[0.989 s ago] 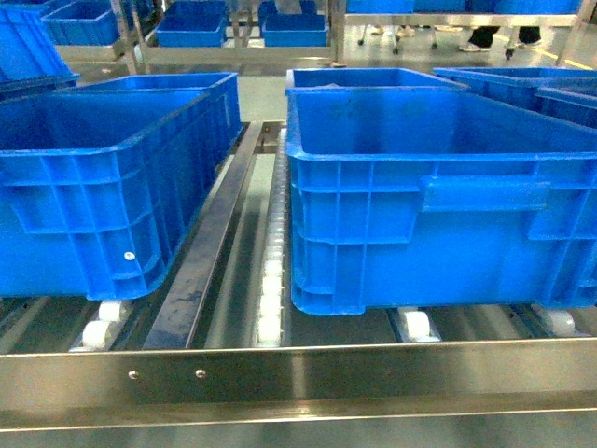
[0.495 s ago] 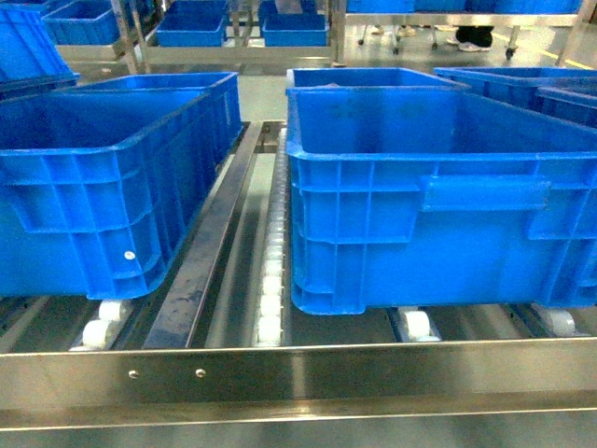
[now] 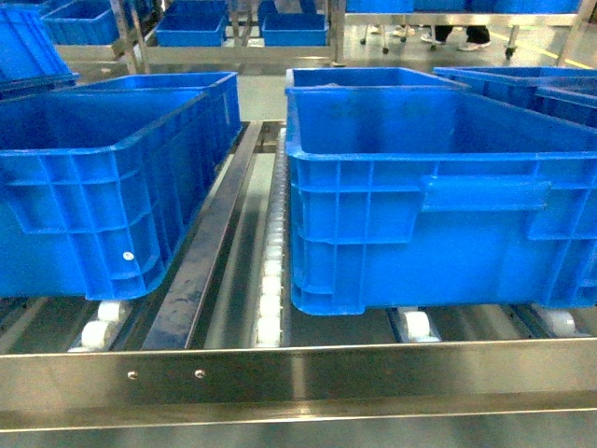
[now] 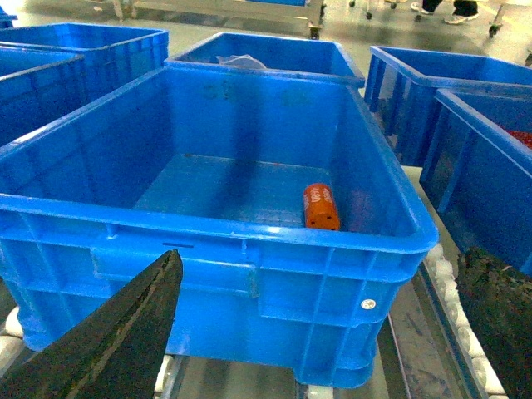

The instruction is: Sort blue parts and orange caps into right shelf containers

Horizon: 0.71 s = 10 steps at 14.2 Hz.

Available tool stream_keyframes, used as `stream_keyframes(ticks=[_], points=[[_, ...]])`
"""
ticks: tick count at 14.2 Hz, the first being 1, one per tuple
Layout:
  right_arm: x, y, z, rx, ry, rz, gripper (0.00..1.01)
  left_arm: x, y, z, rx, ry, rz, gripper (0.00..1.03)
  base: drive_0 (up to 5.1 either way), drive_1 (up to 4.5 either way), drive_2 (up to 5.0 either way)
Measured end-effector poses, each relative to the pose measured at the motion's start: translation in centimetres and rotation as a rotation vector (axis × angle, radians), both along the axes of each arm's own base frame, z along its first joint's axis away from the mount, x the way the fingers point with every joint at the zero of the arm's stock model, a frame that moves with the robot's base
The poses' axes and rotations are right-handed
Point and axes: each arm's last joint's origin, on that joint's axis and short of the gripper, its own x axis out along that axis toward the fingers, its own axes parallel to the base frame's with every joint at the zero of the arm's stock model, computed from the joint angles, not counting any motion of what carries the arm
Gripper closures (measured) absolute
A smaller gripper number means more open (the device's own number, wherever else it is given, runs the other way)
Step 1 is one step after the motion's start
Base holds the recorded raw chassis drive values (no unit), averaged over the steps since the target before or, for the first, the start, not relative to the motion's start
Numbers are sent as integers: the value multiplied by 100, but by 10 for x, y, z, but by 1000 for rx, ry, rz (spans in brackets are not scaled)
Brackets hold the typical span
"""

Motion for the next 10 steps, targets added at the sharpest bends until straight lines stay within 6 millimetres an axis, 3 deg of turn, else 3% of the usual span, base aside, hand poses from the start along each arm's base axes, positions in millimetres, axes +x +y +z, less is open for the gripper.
stream_keyframes(ticks=[1,3,5,6,7,9,10], points=[[-1,-1,1,25,-72,-50,9,-29,-8,-10,23,-86,-35,10,0,0,0],[-23,-6,-9,77,-107,-109,35,-62,-9,-61,-18,59,-122,36,0,0,0],[-32,-10,-15,85,-97,-120,48,-72,-9,-66,-29,73,-128,48,0,0,0],[-38,-11,-17,88,-94,-124,57,-77,-9,-56,-30,10,-131,59,0,0,0],[-50,-18,-20,93,-100,-104,75,-85,-10,-50,-28,-31,-133,75,0,0,0],[-63,-25,-25,92,-100,-132,99,-99,-10,-66,-33,34,-131,99,0,0,0],[-69,-25,-27,95,-94,-126,99,-104,-10,-67,-33,-15,-132,101,0,0,0]])
